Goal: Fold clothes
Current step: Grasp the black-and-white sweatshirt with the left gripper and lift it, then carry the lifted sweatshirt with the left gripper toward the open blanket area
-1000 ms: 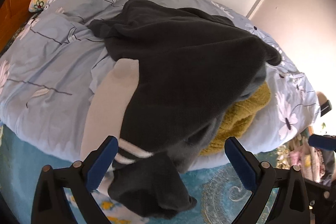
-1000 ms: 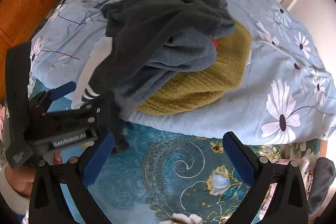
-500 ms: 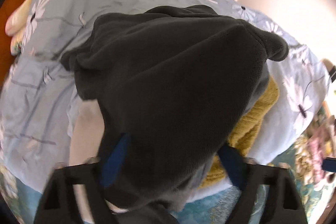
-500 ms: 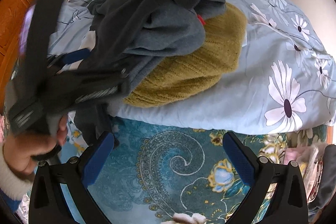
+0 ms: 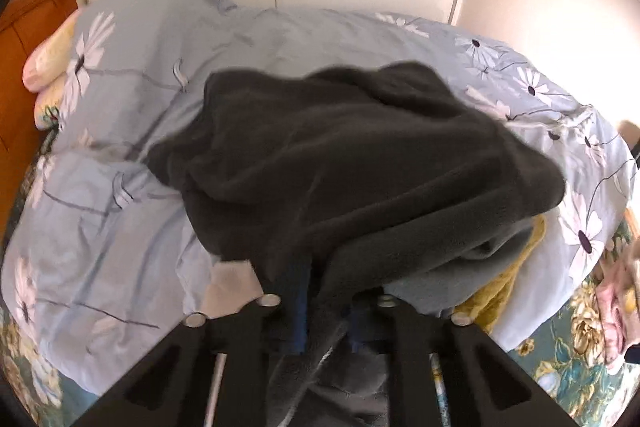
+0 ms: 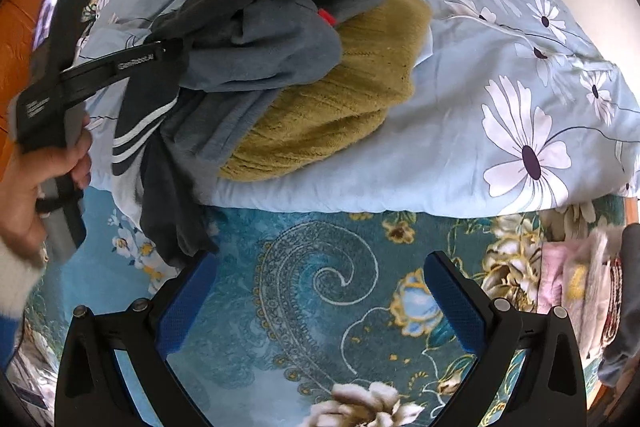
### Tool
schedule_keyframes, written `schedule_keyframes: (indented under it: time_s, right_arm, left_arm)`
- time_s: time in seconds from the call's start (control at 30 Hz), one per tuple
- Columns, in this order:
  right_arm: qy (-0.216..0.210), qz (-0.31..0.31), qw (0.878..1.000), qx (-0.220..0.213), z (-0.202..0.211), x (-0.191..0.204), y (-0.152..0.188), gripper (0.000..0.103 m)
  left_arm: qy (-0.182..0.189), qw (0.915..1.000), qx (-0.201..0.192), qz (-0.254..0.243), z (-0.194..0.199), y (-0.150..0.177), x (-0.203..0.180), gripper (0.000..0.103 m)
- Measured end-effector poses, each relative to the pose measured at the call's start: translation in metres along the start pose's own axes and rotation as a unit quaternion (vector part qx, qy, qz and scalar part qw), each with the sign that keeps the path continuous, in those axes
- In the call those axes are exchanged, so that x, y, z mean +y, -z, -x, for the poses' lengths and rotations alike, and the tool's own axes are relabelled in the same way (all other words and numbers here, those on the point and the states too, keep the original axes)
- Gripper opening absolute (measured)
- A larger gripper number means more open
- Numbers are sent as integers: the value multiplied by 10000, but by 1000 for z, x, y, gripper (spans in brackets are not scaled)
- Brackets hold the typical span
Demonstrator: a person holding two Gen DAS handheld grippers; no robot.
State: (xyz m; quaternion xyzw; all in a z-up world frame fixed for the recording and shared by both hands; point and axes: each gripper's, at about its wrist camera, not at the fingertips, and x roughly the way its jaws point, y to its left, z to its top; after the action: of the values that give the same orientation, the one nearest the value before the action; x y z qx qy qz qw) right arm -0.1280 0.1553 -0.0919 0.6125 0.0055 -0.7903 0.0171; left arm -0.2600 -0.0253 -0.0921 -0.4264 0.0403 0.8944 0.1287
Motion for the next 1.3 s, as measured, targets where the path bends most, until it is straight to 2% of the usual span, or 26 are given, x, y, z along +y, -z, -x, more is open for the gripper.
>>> schedule_keyframes:
  time_s: [0.17,0.3,0.47,0.5,0.67,0.7,0.87,1.07,1.17,1.3]
  right_arm:
    - [127,65,9996,-232,22,-1,5,103]
    - [58,-162,9990,-420,44,-6,11,103]
    - [-82,-305,9976,-619,70,-6,24,103]
    - [-109,-285,9973,-674,75,-5,26,103]
    - [-313,-172,9929,-1132,111,7,29,103]
    - [-383,-126,9910,-1274,121,11,28,103]
    - [-826,316,9751,-2034,176,41,24,103]
    - [-1193,1362,9402,-2884,237,97,43,103]
    - [-1480,1532,9306,-2978,247,109,54,103]
    - [-2145,1808,9149,-2904,248,126,71,103]
  left_arm:
    - [-489,9965,-669,92,53,-42,21,8]
    - [-827,9881,-1299,-43,111,-90,44,8]
    - [-1067,9706,-2155,-119,213,-134,65,7]
    - [-1131,9646,-2375,-190,241,-141,67,7]
    - [-1210,9436,-3052,-434,360,-154,64,7]
    - [-1271,9371,-3209,-519,390,-153,59,7]
    - [-1265,9219,-3618,-571,506,-130,42,7]
    - [-1307,9323,-3338,-474,546,-60,32,7]
    - [-1327,9375,-3189,-424,564,-24,27,7]
    - [-1354,9440,-2988,-357,589,23,20,6]
